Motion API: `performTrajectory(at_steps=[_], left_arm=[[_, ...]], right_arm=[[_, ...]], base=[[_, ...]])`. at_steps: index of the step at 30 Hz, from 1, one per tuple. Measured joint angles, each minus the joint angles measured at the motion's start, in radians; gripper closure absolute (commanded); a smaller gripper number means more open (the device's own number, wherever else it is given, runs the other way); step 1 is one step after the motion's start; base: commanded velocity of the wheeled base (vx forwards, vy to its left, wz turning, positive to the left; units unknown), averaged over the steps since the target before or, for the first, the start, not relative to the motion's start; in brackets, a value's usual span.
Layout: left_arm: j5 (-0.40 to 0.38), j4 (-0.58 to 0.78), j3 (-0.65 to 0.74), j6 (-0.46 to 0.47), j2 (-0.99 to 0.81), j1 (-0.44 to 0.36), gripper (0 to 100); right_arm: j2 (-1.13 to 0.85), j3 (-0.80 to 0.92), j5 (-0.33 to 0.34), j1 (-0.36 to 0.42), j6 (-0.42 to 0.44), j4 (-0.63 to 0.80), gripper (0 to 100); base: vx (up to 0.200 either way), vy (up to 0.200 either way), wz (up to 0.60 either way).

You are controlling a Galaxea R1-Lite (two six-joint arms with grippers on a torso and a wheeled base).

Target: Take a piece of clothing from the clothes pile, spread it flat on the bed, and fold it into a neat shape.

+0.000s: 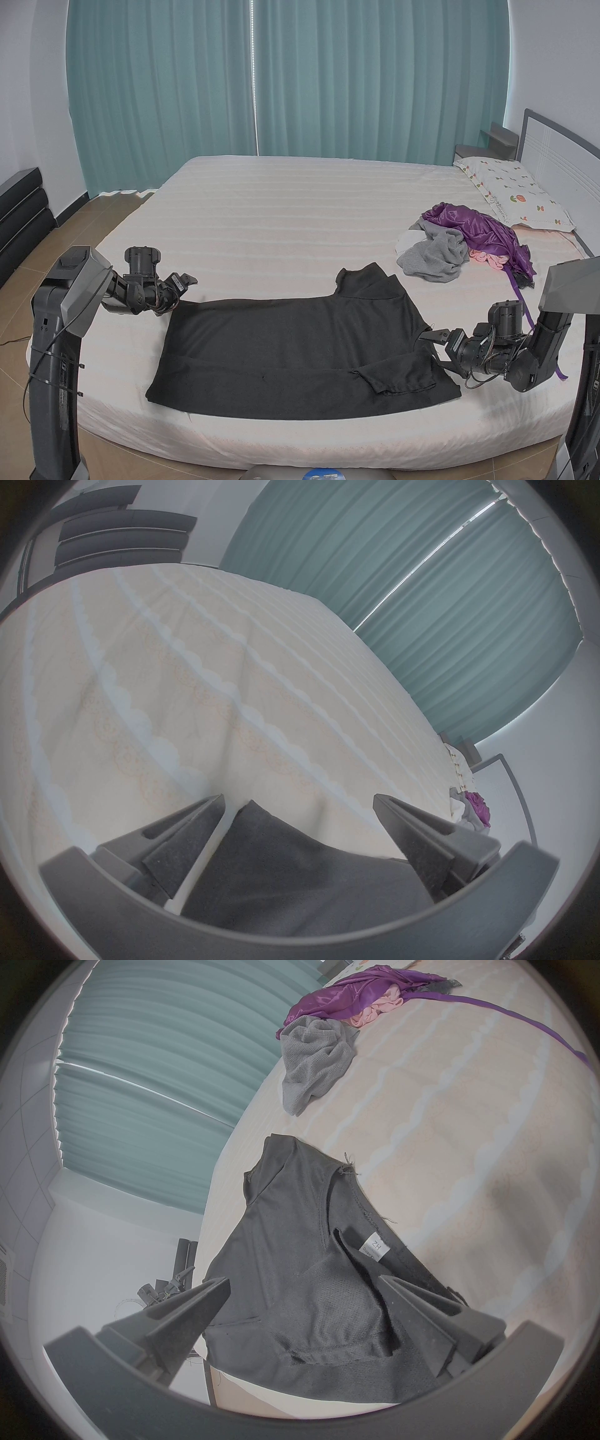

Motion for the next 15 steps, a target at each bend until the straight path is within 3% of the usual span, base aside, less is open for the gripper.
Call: performTrajectory(at_steps=[9,10,15], left_arm=[[0.021,0.014,-0.046,0.000,0.032,0.004,0],[0.021,0.018,-0.052,-0.001,0.035,0.007,100],[0.022,0.042,-0.071,-0.005,0.044,0.010,100]], right_arm=[[0.000,0.000,0.000,0.000,0.000,0.000,0],[0.000,0.000,0.000,0.000,0.000,0.000,0],[0.000,0.000,0.001,0.000,0.000,0.000,0]], base=[[0.000,0.000,0.00],[0.000,0.000,0.00],[0.000,0.000,0.00]])
